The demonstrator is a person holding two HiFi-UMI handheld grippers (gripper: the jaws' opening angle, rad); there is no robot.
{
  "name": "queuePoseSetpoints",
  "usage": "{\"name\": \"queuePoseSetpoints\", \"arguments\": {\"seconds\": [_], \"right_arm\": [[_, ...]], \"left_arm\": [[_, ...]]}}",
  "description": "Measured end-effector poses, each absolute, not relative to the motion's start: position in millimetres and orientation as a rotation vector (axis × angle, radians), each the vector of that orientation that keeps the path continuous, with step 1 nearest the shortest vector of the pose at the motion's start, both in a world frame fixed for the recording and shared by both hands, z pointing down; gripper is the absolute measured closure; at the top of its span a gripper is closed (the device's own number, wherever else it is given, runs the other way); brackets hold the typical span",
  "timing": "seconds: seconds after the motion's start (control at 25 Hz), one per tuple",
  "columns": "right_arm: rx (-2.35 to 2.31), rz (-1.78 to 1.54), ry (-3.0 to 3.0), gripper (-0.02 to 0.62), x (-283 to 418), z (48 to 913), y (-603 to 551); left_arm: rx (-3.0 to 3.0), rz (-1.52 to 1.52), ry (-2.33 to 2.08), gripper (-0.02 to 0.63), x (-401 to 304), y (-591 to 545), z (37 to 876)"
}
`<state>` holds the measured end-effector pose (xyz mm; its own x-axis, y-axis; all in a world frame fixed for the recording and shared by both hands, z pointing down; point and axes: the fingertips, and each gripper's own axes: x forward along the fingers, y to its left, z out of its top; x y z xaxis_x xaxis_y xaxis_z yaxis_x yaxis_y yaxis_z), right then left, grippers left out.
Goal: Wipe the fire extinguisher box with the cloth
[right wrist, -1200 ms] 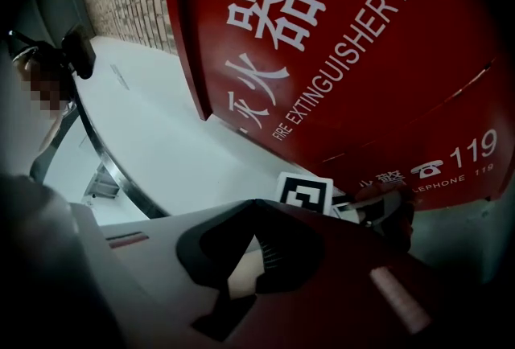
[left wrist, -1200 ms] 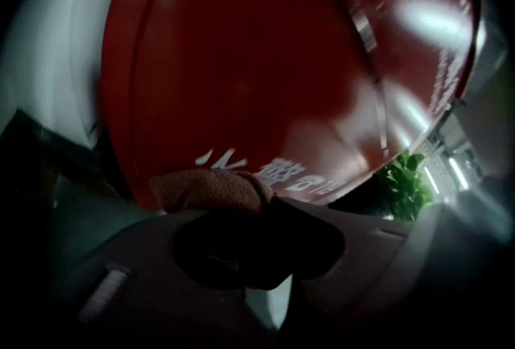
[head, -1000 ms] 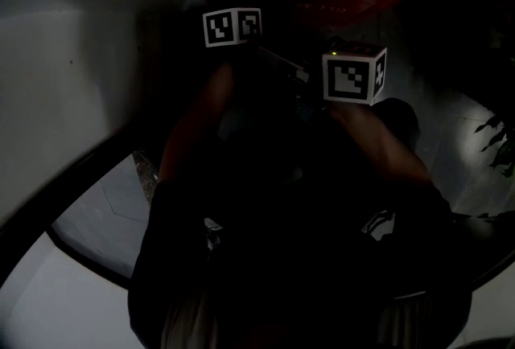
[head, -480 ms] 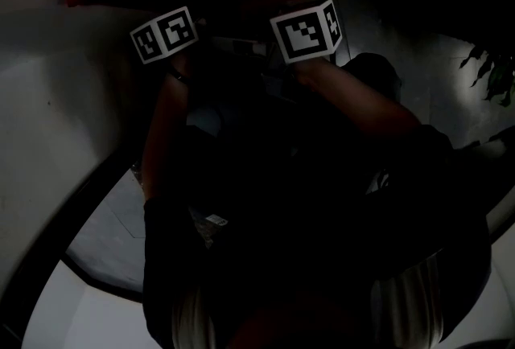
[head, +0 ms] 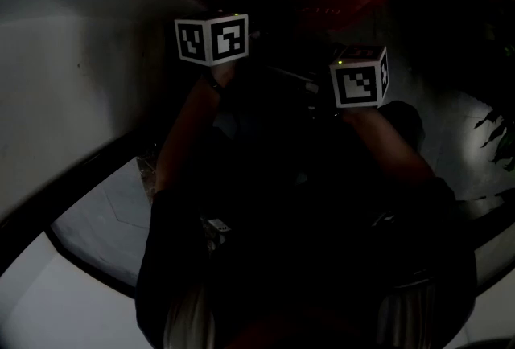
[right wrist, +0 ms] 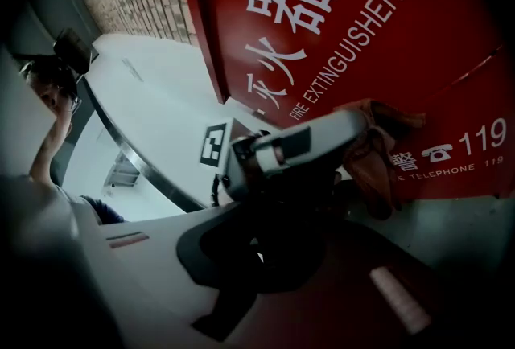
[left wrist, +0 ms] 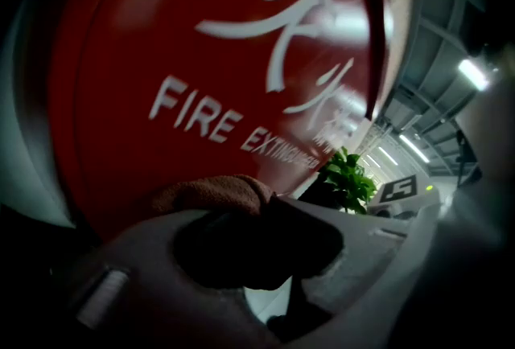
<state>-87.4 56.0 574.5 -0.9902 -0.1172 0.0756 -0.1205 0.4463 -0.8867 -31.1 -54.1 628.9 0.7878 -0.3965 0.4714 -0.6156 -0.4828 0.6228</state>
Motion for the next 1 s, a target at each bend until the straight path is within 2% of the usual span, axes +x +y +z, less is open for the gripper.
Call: {"name": "queuePoseSetpoints", "arguments": {"seconds": [1.0], "right_arm": [[0.199,1.516,-2.646,0.595,-97.1,583.5,66.7]], "left_arm": [[2.682,-0.063,-0.680,0.503,-18.9,-32.0,427.4]]}}
